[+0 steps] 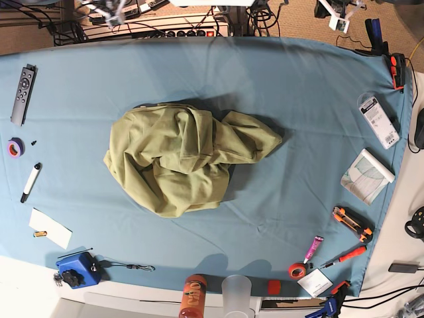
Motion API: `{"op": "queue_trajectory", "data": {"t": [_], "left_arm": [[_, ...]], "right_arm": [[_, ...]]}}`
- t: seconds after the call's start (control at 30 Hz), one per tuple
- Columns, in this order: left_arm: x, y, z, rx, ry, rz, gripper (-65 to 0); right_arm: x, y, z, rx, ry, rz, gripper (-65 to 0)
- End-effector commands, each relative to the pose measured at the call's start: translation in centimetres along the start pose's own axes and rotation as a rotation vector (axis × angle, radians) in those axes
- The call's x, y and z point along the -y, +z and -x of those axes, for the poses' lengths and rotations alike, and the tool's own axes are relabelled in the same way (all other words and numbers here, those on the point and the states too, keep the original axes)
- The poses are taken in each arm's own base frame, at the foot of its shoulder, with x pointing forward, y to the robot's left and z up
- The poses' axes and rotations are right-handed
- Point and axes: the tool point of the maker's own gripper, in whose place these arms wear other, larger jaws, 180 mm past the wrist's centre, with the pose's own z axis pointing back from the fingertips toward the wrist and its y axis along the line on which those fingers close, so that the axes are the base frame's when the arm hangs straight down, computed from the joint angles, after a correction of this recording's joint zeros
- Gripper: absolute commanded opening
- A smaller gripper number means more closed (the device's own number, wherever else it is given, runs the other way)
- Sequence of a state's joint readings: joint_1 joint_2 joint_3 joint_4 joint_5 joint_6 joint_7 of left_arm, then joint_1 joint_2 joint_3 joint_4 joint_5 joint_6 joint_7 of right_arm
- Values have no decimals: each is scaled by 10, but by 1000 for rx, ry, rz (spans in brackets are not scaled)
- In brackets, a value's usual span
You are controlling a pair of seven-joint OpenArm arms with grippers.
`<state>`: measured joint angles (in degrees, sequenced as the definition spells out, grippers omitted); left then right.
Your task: Layout the t-shirt on the table in an organized manner, then fold the t-shirt properly
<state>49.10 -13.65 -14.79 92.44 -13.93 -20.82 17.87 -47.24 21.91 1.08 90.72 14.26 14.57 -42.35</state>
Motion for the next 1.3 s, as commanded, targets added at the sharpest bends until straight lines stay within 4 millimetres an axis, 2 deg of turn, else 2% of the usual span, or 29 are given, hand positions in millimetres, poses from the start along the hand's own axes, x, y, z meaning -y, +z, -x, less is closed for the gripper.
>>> {"op": "queue_trajectory", "data": {"t": [0.0, 0.2, 0.47, 0.83, 0.97, 1.27], "left_arm": [[3, 7, -2, 7, -9, 6, -650], [16, 28, -4, -18, -50, 21, -650], [36, 54, -37, 5, -137, 36, -650], [53, 74, -109, 204, -225, 42, -650], [52, 71, -134, 279, -241, 36, -650], [51, 67, -183, 406, -287, 30, -650]], "right_arm": [[5, 9, -2, 15, -10, 5, -650], [12, 37, -9, 39, 1, 12, -650], [6, 71, -35, 46, 68, 37, -650], [-16, 141, -124, 360, 215, 90, -650], [-10, 163, -150, 468, 281, 182, -650], [16, 176, -179, 526, 324, 336, -650]]}}
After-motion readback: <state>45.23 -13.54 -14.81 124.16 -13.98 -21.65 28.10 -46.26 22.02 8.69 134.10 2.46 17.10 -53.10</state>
